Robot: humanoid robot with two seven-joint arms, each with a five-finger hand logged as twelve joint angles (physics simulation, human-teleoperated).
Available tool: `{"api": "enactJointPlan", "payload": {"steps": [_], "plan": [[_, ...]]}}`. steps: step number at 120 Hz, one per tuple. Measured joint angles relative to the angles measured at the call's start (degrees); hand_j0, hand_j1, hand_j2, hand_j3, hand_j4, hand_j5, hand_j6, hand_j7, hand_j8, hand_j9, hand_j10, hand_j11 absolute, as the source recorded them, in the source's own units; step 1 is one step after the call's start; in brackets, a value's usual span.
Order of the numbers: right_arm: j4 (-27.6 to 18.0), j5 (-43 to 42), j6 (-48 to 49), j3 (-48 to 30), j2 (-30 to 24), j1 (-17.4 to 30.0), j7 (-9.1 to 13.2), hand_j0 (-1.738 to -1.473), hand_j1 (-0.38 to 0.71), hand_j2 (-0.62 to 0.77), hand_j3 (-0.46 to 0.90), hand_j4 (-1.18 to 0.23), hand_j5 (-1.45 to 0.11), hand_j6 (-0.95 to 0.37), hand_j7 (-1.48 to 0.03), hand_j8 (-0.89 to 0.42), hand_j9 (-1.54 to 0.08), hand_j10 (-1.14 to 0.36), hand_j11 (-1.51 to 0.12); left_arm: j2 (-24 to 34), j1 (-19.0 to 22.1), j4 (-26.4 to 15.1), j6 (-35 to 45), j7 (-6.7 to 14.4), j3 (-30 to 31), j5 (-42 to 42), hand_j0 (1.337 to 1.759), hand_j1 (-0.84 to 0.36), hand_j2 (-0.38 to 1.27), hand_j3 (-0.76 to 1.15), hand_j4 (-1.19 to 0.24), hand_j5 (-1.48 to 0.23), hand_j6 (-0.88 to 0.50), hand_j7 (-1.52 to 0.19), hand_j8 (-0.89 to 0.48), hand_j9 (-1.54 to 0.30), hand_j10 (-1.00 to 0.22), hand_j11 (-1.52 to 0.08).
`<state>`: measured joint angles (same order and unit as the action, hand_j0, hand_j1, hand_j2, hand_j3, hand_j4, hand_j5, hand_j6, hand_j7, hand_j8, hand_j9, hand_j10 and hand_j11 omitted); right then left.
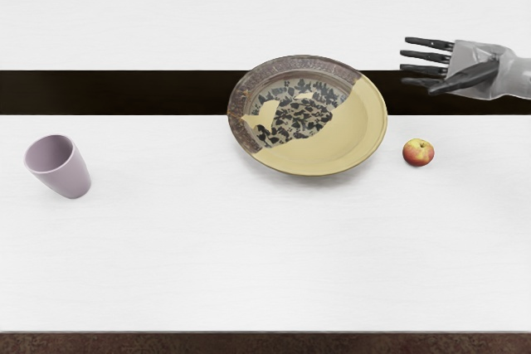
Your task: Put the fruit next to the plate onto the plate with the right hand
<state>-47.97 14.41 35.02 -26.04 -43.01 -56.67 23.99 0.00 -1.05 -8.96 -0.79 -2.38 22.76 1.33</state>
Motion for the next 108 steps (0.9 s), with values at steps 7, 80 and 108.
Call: {"api": "enactJointPlan", "payload": {"steps": [7,80,108], "plan": [[0.0,0.0,0.0,0.0,-0.2,0.1,0.0,-1.658,-0.31,-0.01,0.00,-0.03,-0.04,-0.03,-0.05,-0.03,-0.04,-0.03,-0.04,0.0,0.0,0.0,0.0,0.0,0.0,0.0,1.658,0.07,0.05,0.00,-0.23,-0.30,-0.23,-0.30,-0.23,-0.30,-0.23,-0.30],[-23.7,-43.4,-0.4,-9.7,-13.2,4.3,-13.6,-1.658,-0.30,-0.01,0.00,-0.04,-0.06,-0.04,-0.06,-0.04,-0.06,-0.04,-0.06,0.0,0.0,0.0,0.0,0.0,0.0,0.0,1.658,0.07,0.05,0.00,-0.23,-0.30,-0.23,-0.30,-0.23,-0.30,-0.23,-0.30],[-38.3,-53.2,-21.2,-6.5,-18.7,8.4,-14.0,-1.658,-0.29,-0.01,0.00,-0.05,-0.06,-0.05,-0.06,-0.05,-0.06,-0.05,-0.06,0.0,0.0,0.0,0.0,0.0,0.0,0.0,1.658,0.07,0.05,0.00,-0.23,-0.30,-0.23,-0.30,-0.23,-0.30,-0.23,-0.30]]}}
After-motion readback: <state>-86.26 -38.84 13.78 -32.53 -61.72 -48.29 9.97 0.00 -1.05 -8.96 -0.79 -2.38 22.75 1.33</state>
